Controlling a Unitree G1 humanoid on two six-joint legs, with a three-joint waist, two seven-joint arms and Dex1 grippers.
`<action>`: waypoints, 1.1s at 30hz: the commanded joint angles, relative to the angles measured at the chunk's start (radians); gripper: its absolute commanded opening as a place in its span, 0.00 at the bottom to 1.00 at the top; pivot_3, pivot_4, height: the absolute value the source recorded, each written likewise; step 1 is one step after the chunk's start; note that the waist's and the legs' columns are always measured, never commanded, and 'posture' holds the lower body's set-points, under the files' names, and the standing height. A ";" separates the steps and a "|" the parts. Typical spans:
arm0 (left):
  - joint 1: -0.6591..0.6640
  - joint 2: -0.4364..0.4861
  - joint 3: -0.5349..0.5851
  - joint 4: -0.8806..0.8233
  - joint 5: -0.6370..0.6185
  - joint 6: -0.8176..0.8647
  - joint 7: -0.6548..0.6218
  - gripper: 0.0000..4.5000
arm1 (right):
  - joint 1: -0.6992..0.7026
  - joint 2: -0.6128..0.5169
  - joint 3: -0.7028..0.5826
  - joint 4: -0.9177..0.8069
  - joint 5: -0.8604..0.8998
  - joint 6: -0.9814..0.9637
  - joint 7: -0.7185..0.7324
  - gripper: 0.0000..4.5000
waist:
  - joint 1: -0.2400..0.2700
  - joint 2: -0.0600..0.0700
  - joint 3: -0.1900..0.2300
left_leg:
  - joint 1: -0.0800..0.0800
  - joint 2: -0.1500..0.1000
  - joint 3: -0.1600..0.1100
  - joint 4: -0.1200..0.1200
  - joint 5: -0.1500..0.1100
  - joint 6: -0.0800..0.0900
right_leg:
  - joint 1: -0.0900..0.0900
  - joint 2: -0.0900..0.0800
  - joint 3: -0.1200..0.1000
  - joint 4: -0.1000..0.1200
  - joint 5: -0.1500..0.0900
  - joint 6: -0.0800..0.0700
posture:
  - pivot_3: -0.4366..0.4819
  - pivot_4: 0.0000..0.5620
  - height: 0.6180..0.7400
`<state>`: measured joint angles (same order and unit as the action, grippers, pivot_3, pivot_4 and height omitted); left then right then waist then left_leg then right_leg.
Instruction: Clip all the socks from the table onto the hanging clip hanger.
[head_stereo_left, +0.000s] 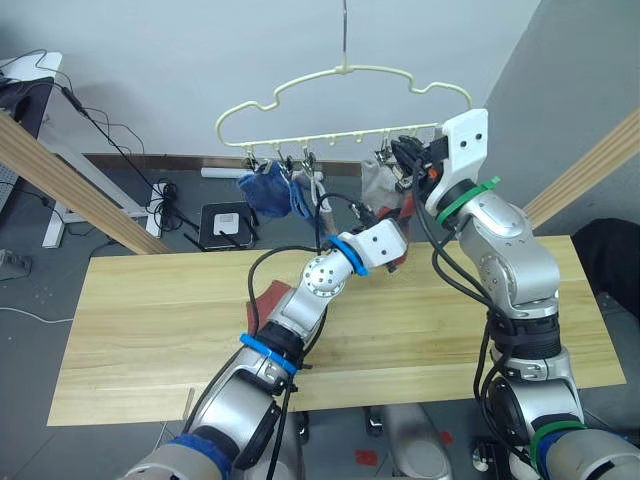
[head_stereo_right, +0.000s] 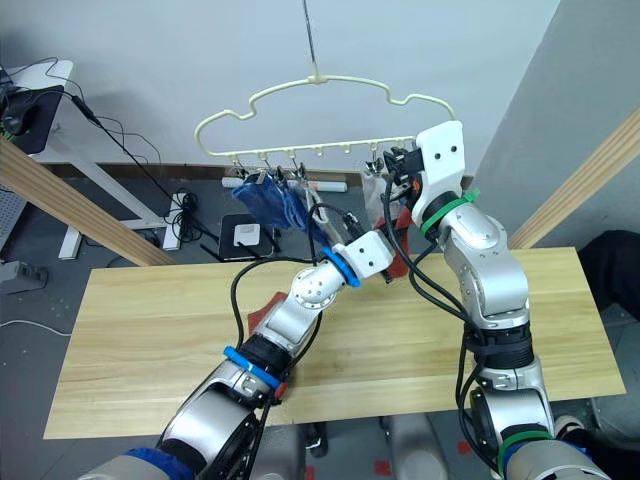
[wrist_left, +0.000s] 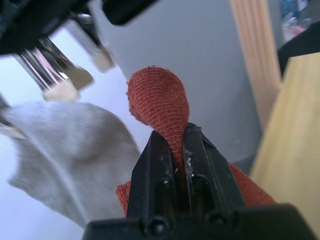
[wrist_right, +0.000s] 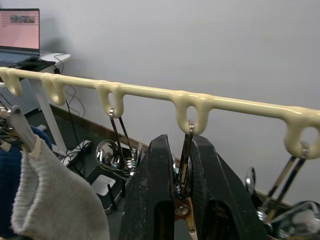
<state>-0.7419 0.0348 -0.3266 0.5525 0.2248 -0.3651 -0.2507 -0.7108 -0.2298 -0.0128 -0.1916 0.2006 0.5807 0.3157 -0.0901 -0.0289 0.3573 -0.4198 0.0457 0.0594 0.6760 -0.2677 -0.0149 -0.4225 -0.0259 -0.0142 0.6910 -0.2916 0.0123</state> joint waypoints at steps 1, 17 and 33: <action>-0.024 -0.014 0.008 0.014 0.022 -0.048 0.040 0.00 | 0.006 -0.006 -0.014 -0.053 0.014 0.004 -0.005 0.02 | 0.000 0.000 0.000 | 0.000 0.000 0.000 0.000 0.000 0.000 | 0.000 0.000 0.000 0.000 0.000 0.000 | 0.26 0.63 1.00; -0.042 -0.020 0.030 0.007 0.046 -0.045 0.106 0.00 | 0.014 -0.005 -0.003 -0.060 0.018 0.033 -0.011 0.02 | 0.001 0.000 0.000 | 0.000 0.000 0.000 0.000 0.002 -0.003 | 0.000 0.000 0.000 0.000 0.000 0.000 | 0.26 0.62 1.00; -0.038 -0.048 0.042 0.001 0.003 -0.009 0.062 0.00 | 0.030 0.006 -0.041 -0.132 0.071 0.118 -0.048 0.64 | 0.001 0.000 0.000 | 0.000 0.000 0.001 0.000 0.002 -0.004 | 0.000 0.000 -0.001 0.000 0.000 0.000 | 0.26 0.63 1.00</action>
<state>-0.7793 0.0034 -0.2881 0.5897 0.2595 -0.3725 -0.1614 -0.6836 -0.2185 -0.0297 -0.2500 0.2563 0.6943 0.2740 -0.0890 -0.0289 0.3573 -0.4199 0.0459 0.0600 0.6761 -0.2656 -0.0184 -0.4224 -0.0263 -0.0148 0.6905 -0.2916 0.0124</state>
